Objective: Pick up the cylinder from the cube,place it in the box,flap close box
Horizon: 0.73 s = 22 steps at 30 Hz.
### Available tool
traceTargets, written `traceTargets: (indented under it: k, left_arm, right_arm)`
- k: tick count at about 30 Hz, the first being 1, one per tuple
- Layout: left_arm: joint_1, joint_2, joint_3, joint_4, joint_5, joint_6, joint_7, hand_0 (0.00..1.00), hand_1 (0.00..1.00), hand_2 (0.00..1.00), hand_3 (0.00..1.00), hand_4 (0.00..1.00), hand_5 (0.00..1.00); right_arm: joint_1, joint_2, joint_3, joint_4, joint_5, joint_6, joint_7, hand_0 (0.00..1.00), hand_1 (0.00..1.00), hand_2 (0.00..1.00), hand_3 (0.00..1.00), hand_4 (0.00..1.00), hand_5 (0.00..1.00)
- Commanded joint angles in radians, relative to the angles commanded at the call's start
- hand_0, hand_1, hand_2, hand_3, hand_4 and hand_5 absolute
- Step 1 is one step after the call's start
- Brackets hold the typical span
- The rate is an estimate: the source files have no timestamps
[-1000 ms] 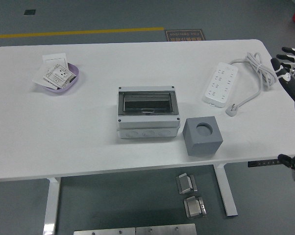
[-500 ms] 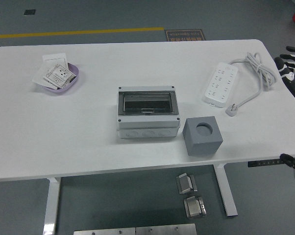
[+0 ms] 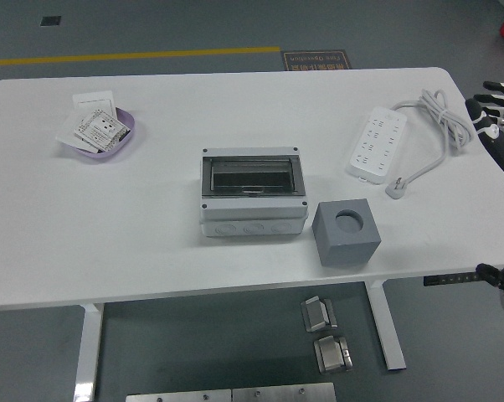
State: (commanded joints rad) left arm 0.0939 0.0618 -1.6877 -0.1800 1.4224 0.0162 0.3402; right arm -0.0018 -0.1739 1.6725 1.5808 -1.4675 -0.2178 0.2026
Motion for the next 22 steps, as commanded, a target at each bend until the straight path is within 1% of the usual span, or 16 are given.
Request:
traceTargets:
  k: [22]
  left_arm:
    - [0.001,-0.002,0.0,0.0,-0.003,0.001,0.001,0.632,0.611,0.557,0.591,0.668,0.284]
  right_arm:
    - [-0.002,0.002,0.004,0.002,-0.009,-0.004,-0.002,0.568,0.53,0.612,0.677,0.977,0.571]
